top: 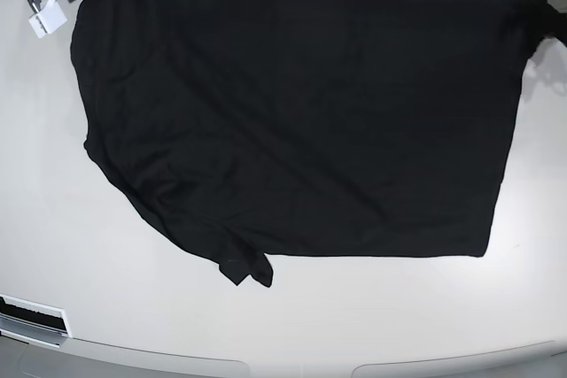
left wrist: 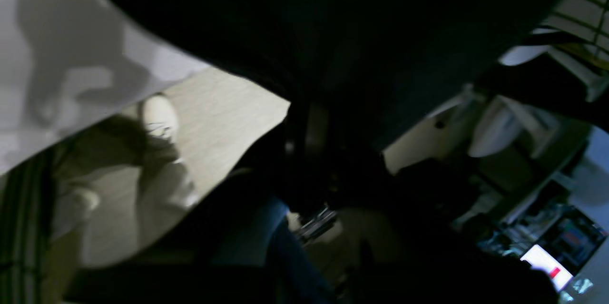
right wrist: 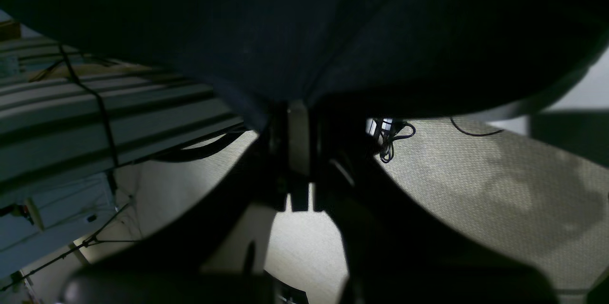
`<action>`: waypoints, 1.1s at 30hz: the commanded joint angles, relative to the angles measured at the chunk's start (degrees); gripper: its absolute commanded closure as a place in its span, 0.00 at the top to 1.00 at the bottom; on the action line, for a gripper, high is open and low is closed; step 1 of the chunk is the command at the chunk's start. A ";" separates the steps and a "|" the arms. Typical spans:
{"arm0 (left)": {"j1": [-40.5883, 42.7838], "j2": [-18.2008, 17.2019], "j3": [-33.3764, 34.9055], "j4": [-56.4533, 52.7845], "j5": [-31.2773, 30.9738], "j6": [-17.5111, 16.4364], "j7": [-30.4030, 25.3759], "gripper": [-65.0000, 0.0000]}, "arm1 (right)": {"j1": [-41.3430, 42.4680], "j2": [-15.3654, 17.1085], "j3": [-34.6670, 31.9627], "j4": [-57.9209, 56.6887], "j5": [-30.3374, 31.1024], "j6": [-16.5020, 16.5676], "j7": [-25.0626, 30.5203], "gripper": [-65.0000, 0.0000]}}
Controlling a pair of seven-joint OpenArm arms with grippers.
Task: Layout the t-shirt on the table in an organized manner, then fold the t-shirt properly
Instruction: 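Hold the shirt with both grippers and pull it apart to stretch it, then lower the shirt onto the table and release it with the left gripper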
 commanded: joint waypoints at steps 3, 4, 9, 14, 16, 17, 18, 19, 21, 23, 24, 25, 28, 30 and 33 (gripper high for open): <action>0.04 -1.66 -0.63 0.42 -0.73 0.07 0.47 0.00 | -0.46 0.68 0.28 0.94 1.09 0.32 0.42 0.00; 0.35 -1.55 -0.63 0.42 -0.73 0.39 0.47 0.00 | -0.46 0.66 0.28 0.94 1.09 0.32 0.39 0.00; 2.86 -1.57 -0.63 0.42 -0.73 0.61 0.47 0.00 | -0.42 0.68 0.28 0.94 1.14 0.32 0.50 0.00; 2.78 -1.92 -0.79 0.42 -0.73 0.63 0.47 0.00 | -0.28 0.68 0.28 0.94 3.04 0.32 1.03 0.00; 2.60 -1.88 -1.22 0.42 -0.73 0.63 0.47 0.00 | -0.24 0.70 0.28 0.94 3.04 0.32 1.11 0.00; 2.27 -1.88 -1.22 0.42 -0.73 0.63 0.47 0.00 | -0.24 0.70 0.28 0.94 3.02 0.32 1.40 0.00; 1.66 -1.86 -1.22 0.42 -0.73 0.63 0.47 0.00 | -0.24 0.70 0.28 0.94 2.99 0.32 2.01 0.00; 0.90 -1.75 -1.22 0.42 -0.73 0.63 0.47 0.00 | -0.24 0.70 0.28 0.94 2.99 0.32 2.69 0.00; -1.38 -1.18 -1.22 0.42 -0.73 0.66 0.47 0.00 | -0.09 0.70 0.28 0.94 2.99 0.32 3.91 0.00; -3.41 -0.24 -1.22 0.42 -0.73 0.61 0.47 0.00 | 0.55 0.70 0.28 0.92 2.21 0.32 4.81 0.00; -4.31 0.24 -1.22 0.42 -0.73 0.35 0.47 0.00 | 1.01 0.68 0.28 0.92 1.44 0.32 4.85 0.00; -5.07 0.81 -1.22 0.42 -0.73 -0.26 0.47 0.00 | 1.55 0.68 0.28 0.92 0.61 0.32 5.18 0.00; -6.60 2.69 -1.22 0.42 -0.73 -0.87 0.47 0.00 | 3.15 0.66 0.28 0.90 -0.92 0.32 5.88 0.00; -7.04 3.61 -1.22 0.42 -0.73 -0.87 0.47 0.00 | 4.35 0.68 0.28 0.90 -0.85 0.32 6.01 0.00; -7.02 3.85 -1.22 0.42 -0.73 -0.87 0.47 0.00 | 5.68 0.70 0.28 0.90 -1.42 0.32 6.01 0.00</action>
